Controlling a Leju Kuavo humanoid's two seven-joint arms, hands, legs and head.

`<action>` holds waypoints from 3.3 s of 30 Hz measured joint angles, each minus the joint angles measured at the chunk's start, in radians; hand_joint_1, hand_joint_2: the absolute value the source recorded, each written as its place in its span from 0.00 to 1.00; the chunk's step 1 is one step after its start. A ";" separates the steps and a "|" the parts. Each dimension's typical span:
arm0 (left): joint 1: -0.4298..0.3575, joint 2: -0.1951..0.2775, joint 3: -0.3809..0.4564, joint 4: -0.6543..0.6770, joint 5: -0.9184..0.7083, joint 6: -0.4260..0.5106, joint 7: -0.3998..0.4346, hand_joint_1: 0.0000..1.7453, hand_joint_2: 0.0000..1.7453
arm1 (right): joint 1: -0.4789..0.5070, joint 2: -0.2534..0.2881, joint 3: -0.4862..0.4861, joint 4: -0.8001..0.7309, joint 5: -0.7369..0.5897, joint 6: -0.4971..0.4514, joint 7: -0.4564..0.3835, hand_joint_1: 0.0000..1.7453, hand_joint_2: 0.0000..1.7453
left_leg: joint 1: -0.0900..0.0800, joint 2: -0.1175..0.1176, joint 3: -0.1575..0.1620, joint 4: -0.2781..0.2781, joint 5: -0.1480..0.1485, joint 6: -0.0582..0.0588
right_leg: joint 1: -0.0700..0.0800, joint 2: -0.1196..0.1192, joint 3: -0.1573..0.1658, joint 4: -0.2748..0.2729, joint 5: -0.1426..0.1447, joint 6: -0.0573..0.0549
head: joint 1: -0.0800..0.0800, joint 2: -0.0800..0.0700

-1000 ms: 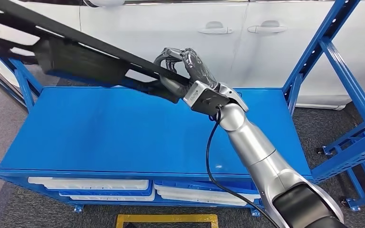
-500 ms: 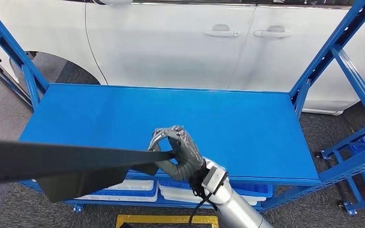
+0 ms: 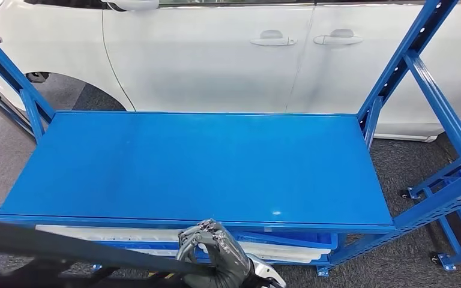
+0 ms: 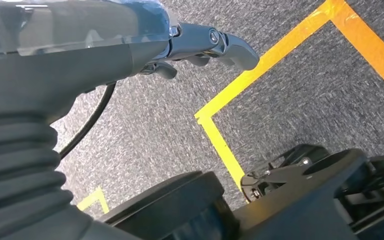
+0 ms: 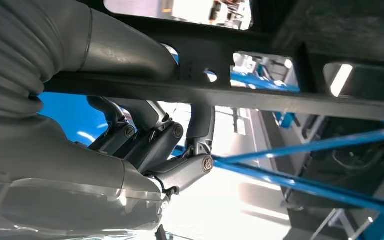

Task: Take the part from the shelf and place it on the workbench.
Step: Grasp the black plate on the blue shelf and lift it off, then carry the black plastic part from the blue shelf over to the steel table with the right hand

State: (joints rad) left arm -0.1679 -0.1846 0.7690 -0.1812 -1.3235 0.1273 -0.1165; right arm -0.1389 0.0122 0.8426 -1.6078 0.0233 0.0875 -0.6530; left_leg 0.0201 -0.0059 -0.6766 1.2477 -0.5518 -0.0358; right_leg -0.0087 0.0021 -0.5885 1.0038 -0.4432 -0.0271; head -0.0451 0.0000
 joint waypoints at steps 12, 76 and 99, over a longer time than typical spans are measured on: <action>-0.012 -0.013 0.000 0.000 0.005 0.020 -0.001 0.00 1.00 | 0.025 -0.048 0.010 0.024 0.050 0.019 -0.011 0.97 1.00 | -0.002 0.002 0.112 -0.237 0.095 0.059 | -0.003 0.003 -0.101 0.230 -0.123 0.056 | 0.000 0.000; -0.005 -0.019 0.023 0.000 0.030 -0.012 0.036 0.00 1.00 | 0.091 -0.039 -0.056 0.050 0.056 0.087 -0.009 0.97 1.00 | -0.007 0.010 0.058 -0.240 0.147 0.062 | -0.005 0.000 -0.059 0.268 -0.169 0.056 | 0.000 0.000; -0.013 -0.019 0.023 -0.002 0.025 -0.023 0.039 0.00 1.00 | 0.079 -0.032 -0.059 0.055 0.039 0.091 -0.005 0.97 1.00 | -0.015 0.007 0.207 -0.266 0.042 0.044 | 0.015 -0.009 -0.044 0.006 0.063 0.022 | 0.000 0.000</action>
State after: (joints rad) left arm -0.1813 -0.2035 0.7918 -0.1828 -1.2982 0.1042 -0.0771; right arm -0.0600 -0.0195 0.7839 -1.5532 0.0624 0.1789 -0.6584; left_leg 0.0049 0.0013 -0.4699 0.9820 -0.5101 0.0085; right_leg 0.0062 -0.0070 -0.6329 1.0097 -0.3804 -0.0048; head -0.0449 0.0001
